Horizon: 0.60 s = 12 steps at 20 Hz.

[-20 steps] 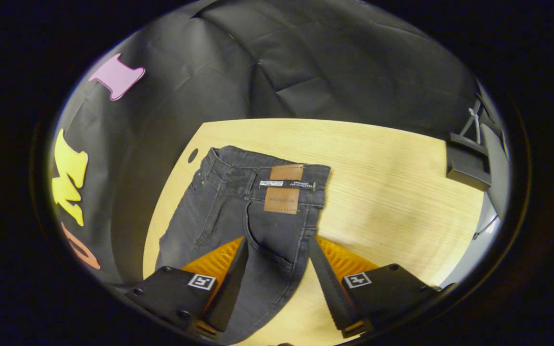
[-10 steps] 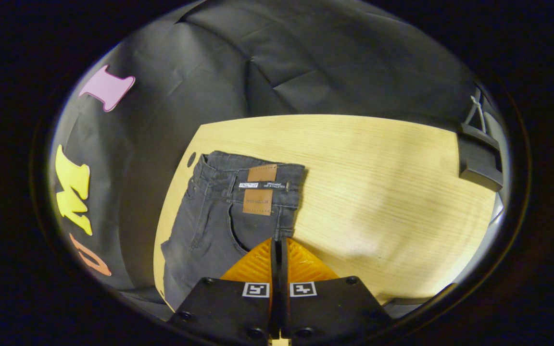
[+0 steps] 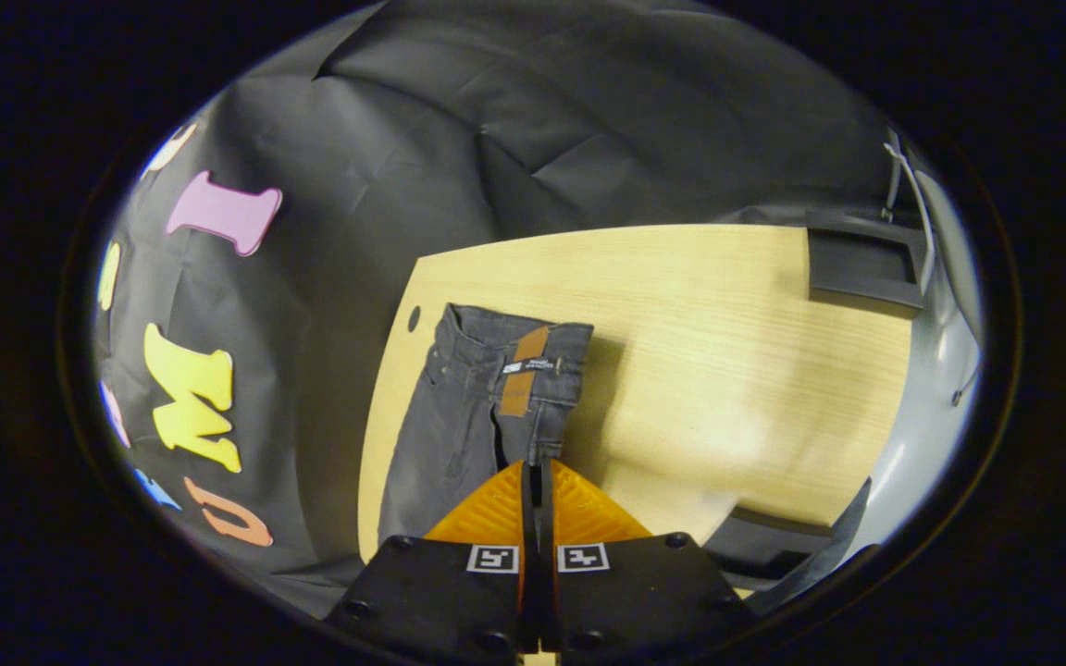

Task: Grasp the waist and the cuffs of the jeans and fold them to make the two legs overlap; first hold the waist and fold one-third of the jeans toward the cuffs, then hold the cuffs and fold the remaining one-third in the same direction to finish folding.

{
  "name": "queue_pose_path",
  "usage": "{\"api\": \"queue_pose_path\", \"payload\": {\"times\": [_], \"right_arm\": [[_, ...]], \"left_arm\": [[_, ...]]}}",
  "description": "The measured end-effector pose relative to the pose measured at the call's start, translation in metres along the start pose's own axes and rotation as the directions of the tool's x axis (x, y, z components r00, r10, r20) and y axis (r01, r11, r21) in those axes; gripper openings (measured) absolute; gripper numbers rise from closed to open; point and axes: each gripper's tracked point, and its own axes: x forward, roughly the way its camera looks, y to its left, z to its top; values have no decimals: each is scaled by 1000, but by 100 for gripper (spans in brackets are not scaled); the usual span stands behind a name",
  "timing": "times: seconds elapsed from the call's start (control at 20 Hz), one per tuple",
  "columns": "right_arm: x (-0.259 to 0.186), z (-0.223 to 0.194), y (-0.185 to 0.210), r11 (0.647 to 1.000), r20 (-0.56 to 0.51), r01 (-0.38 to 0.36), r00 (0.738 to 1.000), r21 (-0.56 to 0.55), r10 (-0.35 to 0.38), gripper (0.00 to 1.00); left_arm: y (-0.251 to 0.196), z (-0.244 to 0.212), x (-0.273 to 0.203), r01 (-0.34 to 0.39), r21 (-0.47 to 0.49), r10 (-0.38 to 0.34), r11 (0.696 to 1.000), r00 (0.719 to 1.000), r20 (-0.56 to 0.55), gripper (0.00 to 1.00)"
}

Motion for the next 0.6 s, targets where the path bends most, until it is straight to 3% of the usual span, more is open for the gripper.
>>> {"api": "queue_pose_path", "payload": {"times": [0.35, 0.6], "right_arm": [[-19, 12, 70, 991, -19, -134, 991, -8, 134, 1], [12, 26, 123, 983, -33, -182, 983, -17, 182, 1]], "left_arm": [[-91, 7, -4, 130, 3, -130, 991, 991, -27, 3], [-134, 4, 50, 86, 69, -81, 994, 993, -83, 3]]}}
